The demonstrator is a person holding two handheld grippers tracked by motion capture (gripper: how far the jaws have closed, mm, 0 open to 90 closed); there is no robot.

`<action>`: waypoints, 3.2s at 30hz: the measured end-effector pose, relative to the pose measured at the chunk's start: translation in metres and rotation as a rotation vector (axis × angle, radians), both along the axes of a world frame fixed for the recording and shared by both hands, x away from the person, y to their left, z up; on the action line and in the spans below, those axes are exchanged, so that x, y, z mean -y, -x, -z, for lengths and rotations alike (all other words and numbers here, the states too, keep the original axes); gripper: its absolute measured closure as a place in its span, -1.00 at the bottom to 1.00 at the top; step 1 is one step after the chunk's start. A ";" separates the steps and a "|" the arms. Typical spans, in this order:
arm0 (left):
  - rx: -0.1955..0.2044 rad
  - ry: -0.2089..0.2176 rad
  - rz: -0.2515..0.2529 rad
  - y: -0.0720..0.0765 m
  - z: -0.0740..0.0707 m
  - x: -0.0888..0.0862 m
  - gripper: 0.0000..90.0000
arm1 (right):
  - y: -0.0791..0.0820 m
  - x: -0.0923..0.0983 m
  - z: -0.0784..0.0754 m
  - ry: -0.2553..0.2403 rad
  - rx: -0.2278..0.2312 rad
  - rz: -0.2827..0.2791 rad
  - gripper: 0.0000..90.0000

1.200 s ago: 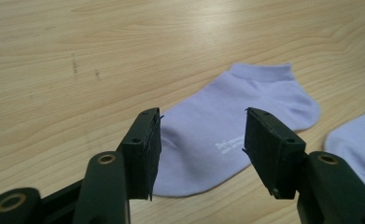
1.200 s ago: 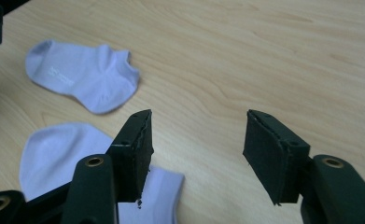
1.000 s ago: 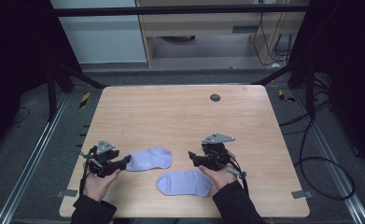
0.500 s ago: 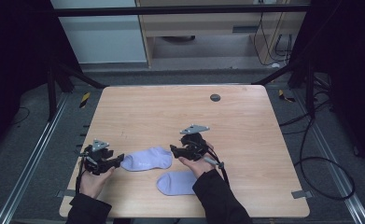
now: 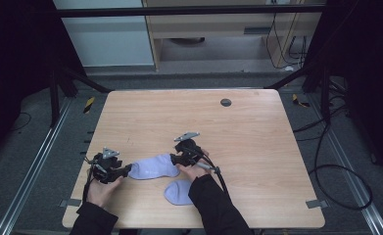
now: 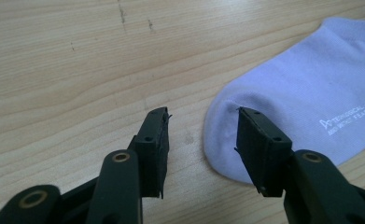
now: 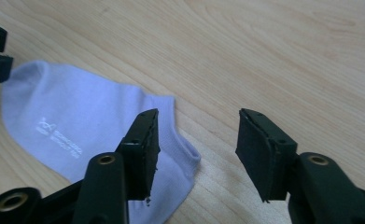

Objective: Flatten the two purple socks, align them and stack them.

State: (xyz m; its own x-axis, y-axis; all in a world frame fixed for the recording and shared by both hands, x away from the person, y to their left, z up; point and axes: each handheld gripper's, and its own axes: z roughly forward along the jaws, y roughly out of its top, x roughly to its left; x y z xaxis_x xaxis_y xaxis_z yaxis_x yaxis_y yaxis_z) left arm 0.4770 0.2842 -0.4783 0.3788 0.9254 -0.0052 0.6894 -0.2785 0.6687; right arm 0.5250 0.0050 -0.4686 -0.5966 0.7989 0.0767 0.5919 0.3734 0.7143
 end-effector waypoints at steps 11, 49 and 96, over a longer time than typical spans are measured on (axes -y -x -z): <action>-0.042 -0.013 0.030 -0.002 0.009 0.004 0.40 | -0.003 -0.009 0.022 0.060 -0.032 -0.016 0.31; 0.051 0.138 0.169 0.031 -0.043 0.050 0.93 | 0.052 0.051 -0.047 -0.066 0.023 -0.082 0.93; -0.062 0.053 0.363 0.063 -0.019 0.120 0.93 | 0.116 0.130 -0.021 -0.036 -0.054 -0.039 0.93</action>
State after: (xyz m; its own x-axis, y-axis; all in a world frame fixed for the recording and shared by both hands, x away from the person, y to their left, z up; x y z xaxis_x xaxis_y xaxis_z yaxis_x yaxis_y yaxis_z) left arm 0.4144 0.1641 -0.4591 0.6795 0.7290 -0.0827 0.5918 -0.4780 0.6491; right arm 0.4086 -0.1249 -0.4479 -0.6216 0.7711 0.1378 0.6151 0.3716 0.6954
